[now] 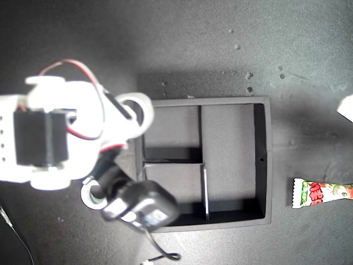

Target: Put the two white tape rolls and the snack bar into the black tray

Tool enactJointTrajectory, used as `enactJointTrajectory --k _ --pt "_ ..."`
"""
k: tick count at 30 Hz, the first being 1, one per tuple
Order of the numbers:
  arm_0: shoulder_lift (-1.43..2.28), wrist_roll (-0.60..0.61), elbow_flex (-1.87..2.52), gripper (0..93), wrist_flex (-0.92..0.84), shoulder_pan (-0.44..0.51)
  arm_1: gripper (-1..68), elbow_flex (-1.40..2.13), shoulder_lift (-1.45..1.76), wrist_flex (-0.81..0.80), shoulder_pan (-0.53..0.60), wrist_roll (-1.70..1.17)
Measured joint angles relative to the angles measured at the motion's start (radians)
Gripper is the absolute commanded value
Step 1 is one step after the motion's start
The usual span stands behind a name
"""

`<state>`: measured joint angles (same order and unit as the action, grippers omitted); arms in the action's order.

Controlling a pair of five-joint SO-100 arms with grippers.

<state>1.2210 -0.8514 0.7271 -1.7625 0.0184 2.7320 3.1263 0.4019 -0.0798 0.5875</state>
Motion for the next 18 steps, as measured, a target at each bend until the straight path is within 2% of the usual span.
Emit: enactJointTrajectory --k 4,8,13,18 --pt "-0.201 -0.002 -0.238 0.2 -0.046 0.034 6.3 -0.348 -0.391 0.089 0.069 -0.083" --pt "-0.296 -0.014 -0.282 0.2 -0.049 0.034 8.0 -0.704 -0.709 0.241 0.138 -0.005" --pt "-0.433 -0.029 -0.380 0.3 -0.052 0.049 9.3 -0.977 -0.966 0.437 0.284 0.230" --pt "-0.531 -0.037 -0.442 3.3 -0.052 0.066 19.4 -0.986 -1.012 0.591 0.411 0.588"
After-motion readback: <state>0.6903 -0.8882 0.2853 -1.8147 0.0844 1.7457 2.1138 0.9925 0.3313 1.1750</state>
